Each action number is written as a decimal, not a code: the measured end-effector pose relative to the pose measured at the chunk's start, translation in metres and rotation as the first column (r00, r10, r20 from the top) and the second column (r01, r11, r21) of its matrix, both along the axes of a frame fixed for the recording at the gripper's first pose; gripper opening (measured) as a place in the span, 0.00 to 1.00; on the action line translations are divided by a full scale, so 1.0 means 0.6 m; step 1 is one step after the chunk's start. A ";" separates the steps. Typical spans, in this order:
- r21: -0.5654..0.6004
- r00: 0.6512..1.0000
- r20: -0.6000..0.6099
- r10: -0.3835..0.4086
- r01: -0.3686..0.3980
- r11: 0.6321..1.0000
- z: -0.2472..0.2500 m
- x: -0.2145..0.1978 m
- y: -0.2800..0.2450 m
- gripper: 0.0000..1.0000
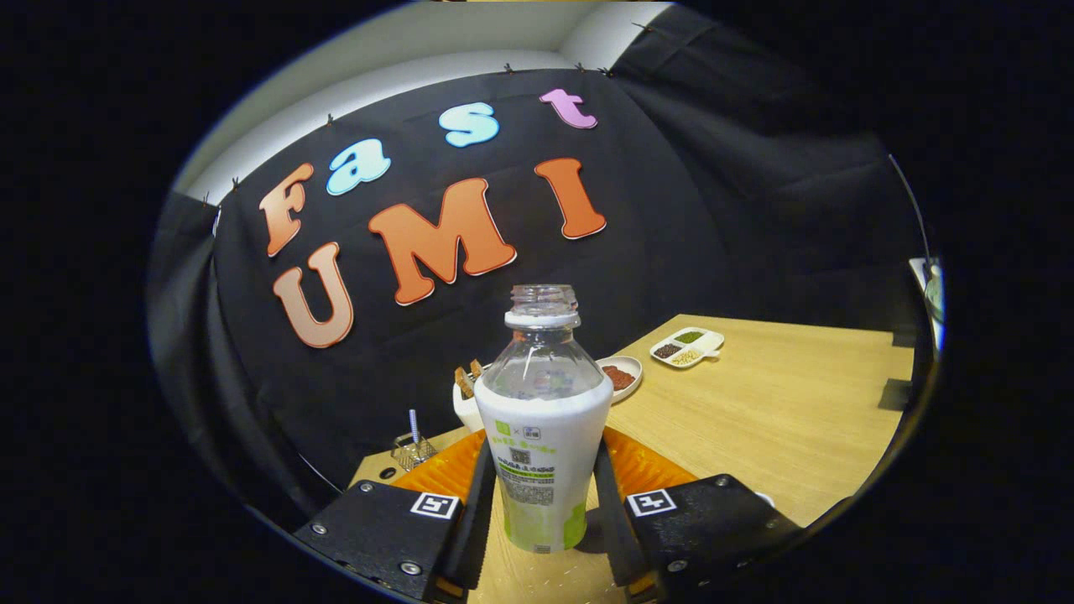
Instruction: Take the bottle from table, then pour the juice into the cup, finally place the bottle on the coaster
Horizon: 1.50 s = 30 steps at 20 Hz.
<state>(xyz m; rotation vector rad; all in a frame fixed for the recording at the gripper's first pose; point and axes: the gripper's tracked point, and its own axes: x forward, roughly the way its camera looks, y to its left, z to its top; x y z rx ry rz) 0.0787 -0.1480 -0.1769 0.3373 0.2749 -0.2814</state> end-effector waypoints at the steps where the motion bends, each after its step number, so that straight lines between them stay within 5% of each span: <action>1: -0.033 1.000 -0.002 0.001 -0.001 0.999 -0.004 0.004 -0.002 0.58; 10: -0.294 0.994 -0.112 0.001 -0.034 0.955 -0.096 0.046 0.013 0.58; 20: -0.299 0.985 -0.169 -0.023 -0.029 0.954 -0.202 0.057 0.012 0.59; 29: -0.346 0.982 -0.171 -0.082 0.018 0.938 -0.206 0.035 0.003 0.70; 30: -0.342 0.982 -0.171 -0.076 0.013 0.939 -0.203 0.034 0.004 0.78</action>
